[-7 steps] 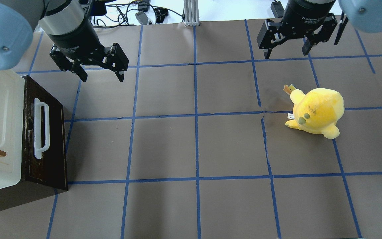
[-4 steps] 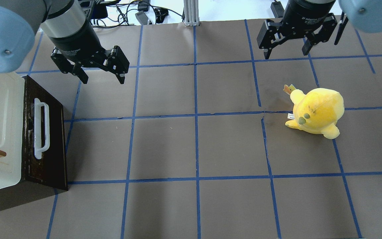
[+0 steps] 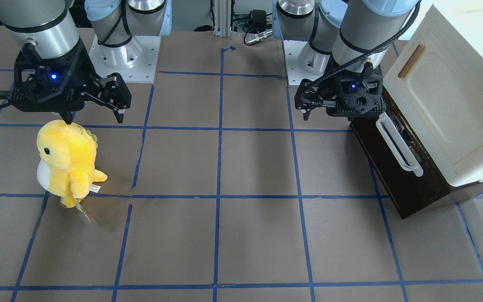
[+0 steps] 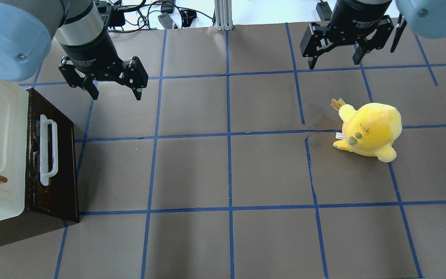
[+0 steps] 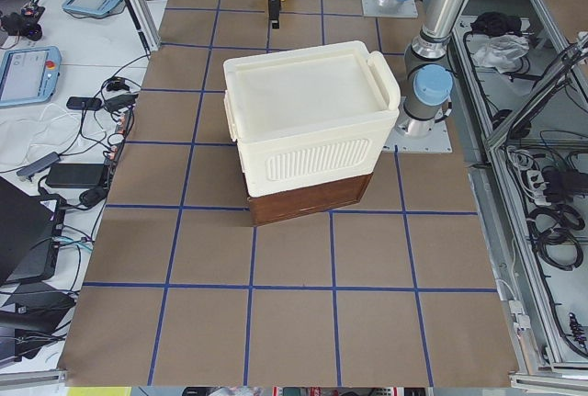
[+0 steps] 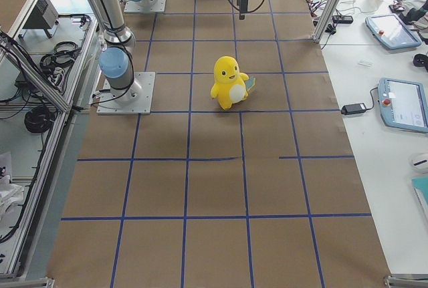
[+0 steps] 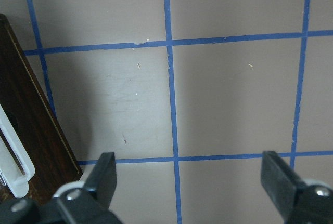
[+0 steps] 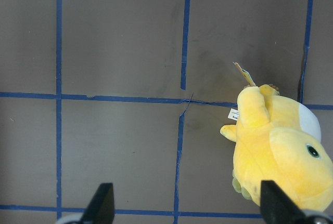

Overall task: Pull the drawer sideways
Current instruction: 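Reach the left gripper down to the white handle of the wooden drawer, then close the left gripper around the white drawer handle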

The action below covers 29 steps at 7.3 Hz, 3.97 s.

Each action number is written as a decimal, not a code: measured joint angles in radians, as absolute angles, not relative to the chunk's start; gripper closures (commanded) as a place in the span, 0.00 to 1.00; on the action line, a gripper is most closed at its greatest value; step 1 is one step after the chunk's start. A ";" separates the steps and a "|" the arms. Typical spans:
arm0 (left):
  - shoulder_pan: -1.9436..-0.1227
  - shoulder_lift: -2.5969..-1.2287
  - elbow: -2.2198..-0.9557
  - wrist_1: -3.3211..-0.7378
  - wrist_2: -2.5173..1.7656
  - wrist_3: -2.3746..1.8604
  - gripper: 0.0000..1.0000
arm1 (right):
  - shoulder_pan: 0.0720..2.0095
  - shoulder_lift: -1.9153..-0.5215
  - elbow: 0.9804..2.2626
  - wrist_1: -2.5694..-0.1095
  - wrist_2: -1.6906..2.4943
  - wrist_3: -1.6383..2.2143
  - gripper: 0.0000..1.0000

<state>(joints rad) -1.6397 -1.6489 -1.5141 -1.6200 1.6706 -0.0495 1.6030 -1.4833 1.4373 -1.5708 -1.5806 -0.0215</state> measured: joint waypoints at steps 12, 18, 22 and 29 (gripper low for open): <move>-1.803 -1.963 -1.829 -1.667 2.777 -0.525 0.00 | 1.603 -1.483 1.437 -1.571 -1.581 -0.022 0.00; -1.681 -2.016 -1.919 -1.709 2.901 -0.669 0.02 | 1.603 -1.483 1.437 -1.571 -1.580 -0.021 0.00; -1.636 -2.012 -1.920 -1.719 2.916 -0.682 0.54 | 1.603 -1.483 1.437 -1.571 -1.581 -0.021 0.00; -1.647 -2.013 -1.919 -1.720 2.901 -0.696 0.76 | 1.603 -1.483 1.437 -1.571 -1.580 -0.021 0.00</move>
